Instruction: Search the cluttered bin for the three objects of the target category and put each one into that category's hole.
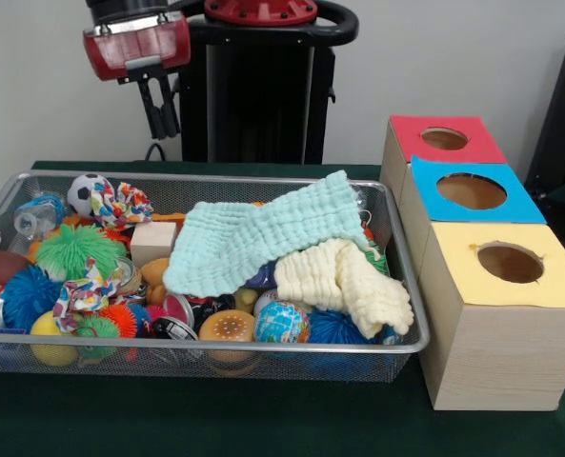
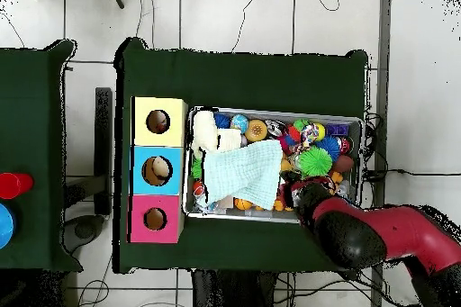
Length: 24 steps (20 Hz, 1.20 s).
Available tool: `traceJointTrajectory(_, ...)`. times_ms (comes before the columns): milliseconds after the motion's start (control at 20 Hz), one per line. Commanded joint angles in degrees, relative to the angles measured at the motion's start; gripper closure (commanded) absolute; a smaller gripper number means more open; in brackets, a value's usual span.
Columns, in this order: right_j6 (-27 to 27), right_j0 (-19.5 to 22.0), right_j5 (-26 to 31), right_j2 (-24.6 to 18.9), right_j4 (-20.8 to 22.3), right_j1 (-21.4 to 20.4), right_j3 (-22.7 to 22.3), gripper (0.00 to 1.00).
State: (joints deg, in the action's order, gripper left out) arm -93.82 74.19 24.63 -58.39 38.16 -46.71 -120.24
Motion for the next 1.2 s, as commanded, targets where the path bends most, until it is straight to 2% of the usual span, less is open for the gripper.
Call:
traceJointTrajectory(50, 19.7, 2.0, 9.0, -4.1, 3.5, 4.1, 6.1, 1.00)
traceJointTrajectory(750, 21.6, 3.2, 10.9, -5.8, 4.3, 5.5, 8.8, 1.00)
traceJointTrajectory(1200, 22.0, 3.4, 10.3, -6.0, 5.1, 4.8, 9.7, 1.00)
